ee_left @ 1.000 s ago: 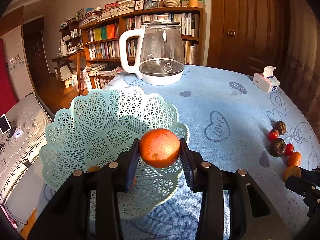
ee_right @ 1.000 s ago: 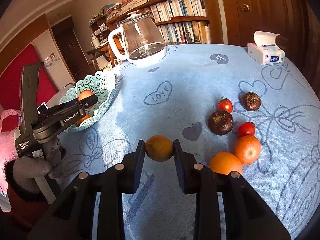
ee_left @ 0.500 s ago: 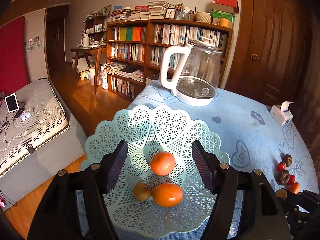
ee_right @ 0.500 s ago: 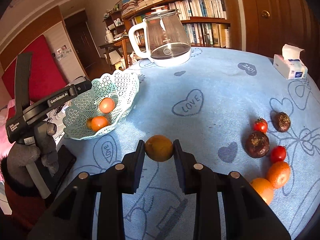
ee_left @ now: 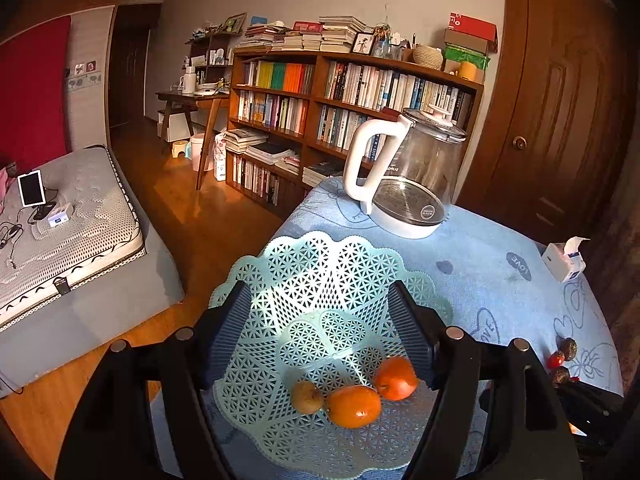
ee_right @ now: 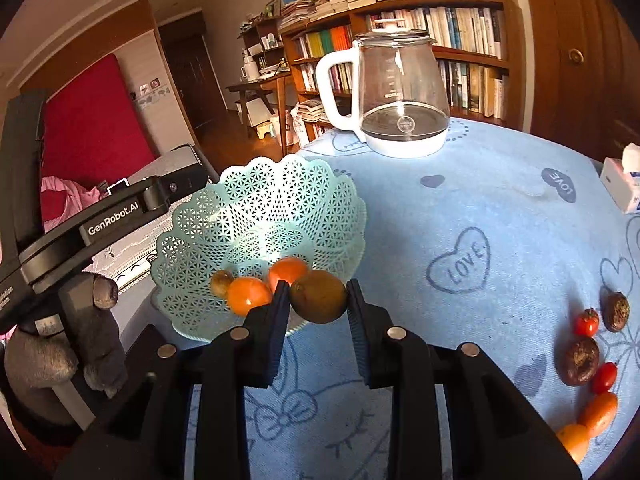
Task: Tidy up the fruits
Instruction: 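Carry the small yellow-brown fruit into the basket and open the right tool, then withdraw both tools from the basket toward the fruit on the table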
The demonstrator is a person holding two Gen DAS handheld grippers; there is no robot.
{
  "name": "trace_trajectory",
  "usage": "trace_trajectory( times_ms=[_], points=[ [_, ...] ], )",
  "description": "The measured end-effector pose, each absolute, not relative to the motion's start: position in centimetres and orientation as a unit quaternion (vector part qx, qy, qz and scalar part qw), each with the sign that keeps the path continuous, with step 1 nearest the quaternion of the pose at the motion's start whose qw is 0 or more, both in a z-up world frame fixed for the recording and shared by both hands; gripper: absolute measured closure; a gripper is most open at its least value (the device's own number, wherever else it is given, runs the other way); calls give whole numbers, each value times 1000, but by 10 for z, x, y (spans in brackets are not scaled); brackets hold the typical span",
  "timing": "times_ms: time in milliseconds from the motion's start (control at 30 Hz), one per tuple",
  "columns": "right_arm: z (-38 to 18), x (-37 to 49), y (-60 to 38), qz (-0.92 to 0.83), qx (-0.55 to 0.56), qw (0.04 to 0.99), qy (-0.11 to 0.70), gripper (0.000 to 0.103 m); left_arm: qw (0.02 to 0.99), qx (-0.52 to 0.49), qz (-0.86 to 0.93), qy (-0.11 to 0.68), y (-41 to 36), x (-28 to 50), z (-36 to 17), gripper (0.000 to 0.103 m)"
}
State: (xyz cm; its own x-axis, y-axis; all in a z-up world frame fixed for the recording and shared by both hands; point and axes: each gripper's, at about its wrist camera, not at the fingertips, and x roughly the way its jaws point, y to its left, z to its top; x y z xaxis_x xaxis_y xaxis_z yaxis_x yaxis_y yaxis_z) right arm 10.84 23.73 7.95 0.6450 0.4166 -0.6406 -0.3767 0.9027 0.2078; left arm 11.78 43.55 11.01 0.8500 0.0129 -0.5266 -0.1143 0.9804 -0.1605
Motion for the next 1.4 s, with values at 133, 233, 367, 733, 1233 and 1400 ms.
trace_trajectory(
  times_ms=[133, 233, 367, 733, 1233, 1400],
  points=[
    [78, 115, 252, 227, 26, 903, 364, 74, 958, -97, 35, 269, 440, 117, 112, 26],
    [74, 117, 263, 234, 21, 900, 367, 73, 957, -104, 37, 267, 443, 116, 113, 25],
    [70, 123, 272, 241, 23, 895, 374, 73, 956, -110, 41, 268, 446, 116, 113, 19],
    [64, 120, 267, 228, 21, 899, 374, 68, 957, -110, 39, 267, 446, 115, 115, 18],
    [69, 104, 258, 153, -30, 930, 334, 47, 956, -110, 34, 271, 442, 116, 113, 6],
    [67, 101, 255, 137, -39, 934, 329, 46, 955, -107, 32, 273, 440, 117, 111, 6]
  ],
)
